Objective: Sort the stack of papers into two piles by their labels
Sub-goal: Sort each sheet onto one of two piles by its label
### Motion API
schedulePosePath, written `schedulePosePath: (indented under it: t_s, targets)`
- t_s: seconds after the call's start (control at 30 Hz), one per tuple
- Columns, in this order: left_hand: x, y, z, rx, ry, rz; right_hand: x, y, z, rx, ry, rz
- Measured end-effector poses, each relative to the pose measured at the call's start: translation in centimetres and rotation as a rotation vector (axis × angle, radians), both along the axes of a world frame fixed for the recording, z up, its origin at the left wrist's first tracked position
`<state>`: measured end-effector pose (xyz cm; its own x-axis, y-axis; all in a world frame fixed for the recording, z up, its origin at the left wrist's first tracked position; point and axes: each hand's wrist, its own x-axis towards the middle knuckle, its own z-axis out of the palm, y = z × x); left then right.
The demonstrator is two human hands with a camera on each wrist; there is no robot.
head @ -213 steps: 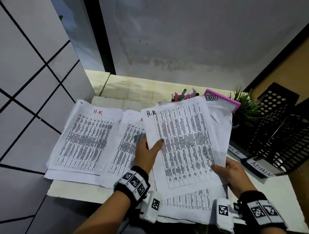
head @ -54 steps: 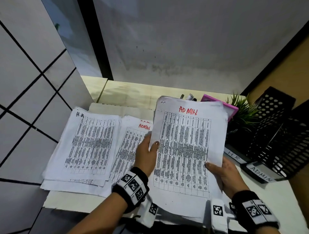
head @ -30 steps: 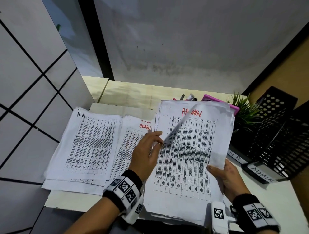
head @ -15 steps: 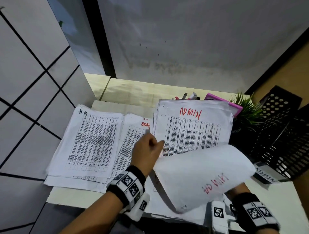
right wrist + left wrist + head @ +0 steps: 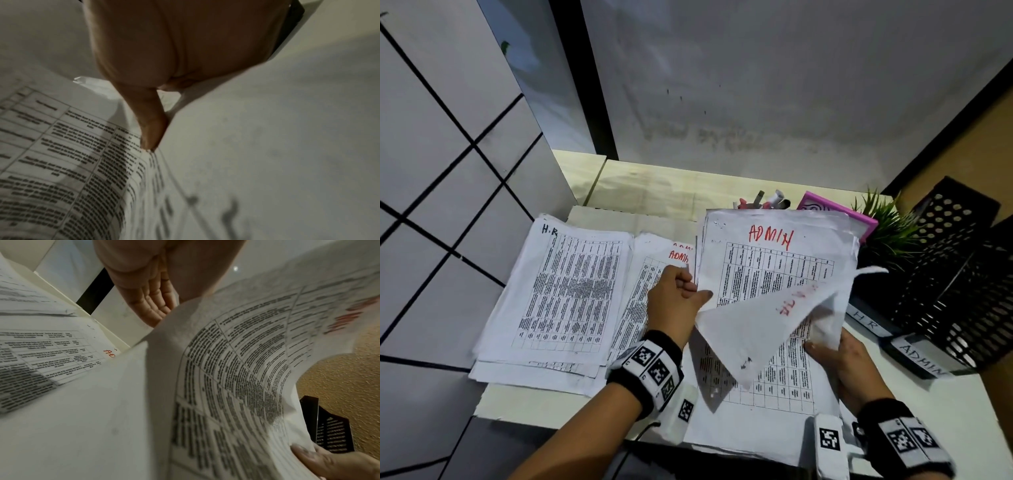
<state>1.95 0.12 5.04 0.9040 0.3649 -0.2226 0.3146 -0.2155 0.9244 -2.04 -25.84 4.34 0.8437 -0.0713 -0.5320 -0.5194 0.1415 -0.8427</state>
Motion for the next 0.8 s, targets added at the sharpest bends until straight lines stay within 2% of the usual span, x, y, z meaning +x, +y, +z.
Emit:
schedulePosePath:
  t_s: [0.2,0.47,0.57,0.67,0.8]
  targets:
    - [0.0,0.0,0.3,0.004,0.008,-0.007,-0.1,-0.1,-0.6,0.097,-0.025,-0.029]
    - [-0.6,-0.3,0.3,0.045,-0.061,-0.068,-0.2,-0.1,-0.9,0.097,-0.041,-0.032]
    - [-1.6,-0.2,-0.1,0.156,-0.182,-0.146,-0.1,-0.2,-1.0,0.089,-0.04,-0.044]
    - [-3.0,-0.1,-0.5,0.209,-0.392,-0.21,0.0,-0.4,-1.2,0.103,-0.045,-0.053]
    - [-5.0,-0.1,-1.0,0.301,-0.563,-0.446,-0.1,-0.5,-1.0,0.046,-0.017,-0.035]
